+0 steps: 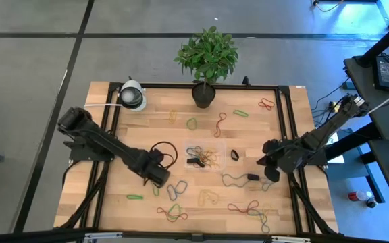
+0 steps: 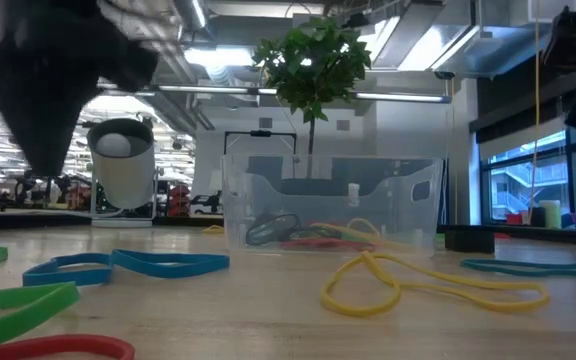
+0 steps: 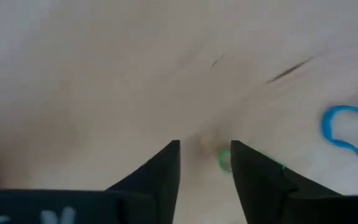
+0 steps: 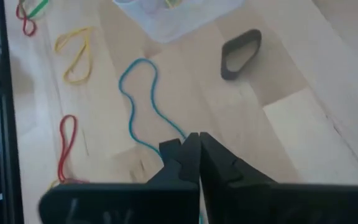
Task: Pick and place rubber bands into bin
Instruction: Put the green rubber band into the bin
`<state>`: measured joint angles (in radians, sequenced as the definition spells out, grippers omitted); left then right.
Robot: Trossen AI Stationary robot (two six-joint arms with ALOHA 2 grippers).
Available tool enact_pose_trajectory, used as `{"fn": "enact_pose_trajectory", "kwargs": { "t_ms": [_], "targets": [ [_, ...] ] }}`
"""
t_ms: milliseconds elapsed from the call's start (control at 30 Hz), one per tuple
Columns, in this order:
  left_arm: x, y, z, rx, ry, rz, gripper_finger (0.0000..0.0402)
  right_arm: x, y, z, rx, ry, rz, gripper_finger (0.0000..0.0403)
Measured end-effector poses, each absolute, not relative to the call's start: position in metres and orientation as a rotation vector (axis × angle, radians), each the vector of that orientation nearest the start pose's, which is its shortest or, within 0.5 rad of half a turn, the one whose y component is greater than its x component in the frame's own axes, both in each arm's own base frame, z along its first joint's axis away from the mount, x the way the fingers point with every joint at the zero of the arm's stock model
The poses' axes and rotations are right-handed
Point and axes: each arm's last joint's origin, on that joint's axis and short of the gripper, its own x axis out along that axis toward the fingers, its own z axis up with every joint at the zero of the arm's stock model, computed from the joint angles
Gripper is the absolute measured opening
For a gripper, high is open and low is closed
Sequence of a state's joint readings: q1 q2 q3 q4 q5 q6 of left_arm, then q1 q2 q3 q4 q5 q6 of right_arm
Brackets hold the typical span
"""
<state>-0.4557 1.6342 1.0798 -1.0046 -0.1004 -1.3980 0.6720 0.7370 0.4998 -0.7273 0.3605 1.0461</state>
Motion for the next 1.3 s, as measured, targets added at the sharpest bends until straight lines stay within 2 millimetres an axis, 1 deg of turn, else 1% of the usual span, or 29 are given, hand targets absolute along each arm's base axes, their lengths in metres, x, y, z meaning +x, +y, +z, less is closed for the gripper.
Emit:
{"fn": "enact_pose_trajectory", "kwargs": {
  "t_ms": [100, 200, 400, 600, 700, 733, 800, 833, 867, 933, 1033, 1200, 1300],
  "targets": [
    [0.253, -0.125, 0.180, -0.823, 1.409, 0.870, 0.0148, 0.104, 0.071, 0.200, 0.530, 0.882, -0.142, 0.0006],
    [0.255, -0.132, 0.170, -0.904, 1.451, 0.921, 0.0152, 0.101, 0.069, 0.200, 0.537, 0.891, -0.114, 0.0008],
    [0.265, -0.146, 0.154, -0.978, 1.415, 0.892, 0.0149, 0.101, 0.069, 0.201, 0.519, 0.887, -0.095, 0.0005],
    [0.270, -0.149, 0.139, -0.991, 1.429, 0.932, 0.0140, 0.101, 0.069, 0.201, 0.516, 0.887, -0.094, 0.0011],
    [0.272, -0.150, 0.135, -0.969, 1.443, 0.907, 0.0117, 0.101, 0.069, 0.201, 0.517, 0.887, -0.094, 0.0011],
    [0.272, -0.150, 0.135, -0.963, 1.444, 0.896, 0.0103, 0.101, 0.069, 0.201, 0.518, 0.887, -0.094, 0.0012],
    [0.272, -0.150, 0.135, -0.970, 1.442, 0.901, 0.0062, 0.101, 0.069, 0.201, 0.518, 0.887, -0.094, 0.0011],
    [0.272, -0.149, 0.136, -0.974, 1.440, 0.902, 0.0037, 0.101, 0.069, 0.201, 0.518, 0.887, -0.094, 0.0011],
    [0.272, -0.149, 0.137, -0.977, 1.440, 0.900, 0.0020, 0.101, 0.069, 0.201, 0.518, 0.887, -0.094, 0.0010],
    [0.271, -0.148, 0.140, -0.983, 1.437, 0.887, 0.0008, 0.101, 0.069, 0.201, 0.518, 0.887, -0.095, 0.0008],
    [0.269, -0.146, 0.149, -0.999, 1.406, 0.882, 0.0003, 0.101, 0.069, 0.201, 0.517, 0.888, -0.095, 0.0009],
    [0.266, -0.140, 0.183, -1.029, 1.274, 0.829, 0.0002, 0.101, 0.069, 0.201, 0.510, 0.887, -0.094, 0.0015],
    [0.268, -0.131, 0.212, -1.009, 1.142, 0.792, 0.0002, 0.101, 0.069, 0.201, 0.512, 0.885, -0.097, 0.0016]
  ]
}}
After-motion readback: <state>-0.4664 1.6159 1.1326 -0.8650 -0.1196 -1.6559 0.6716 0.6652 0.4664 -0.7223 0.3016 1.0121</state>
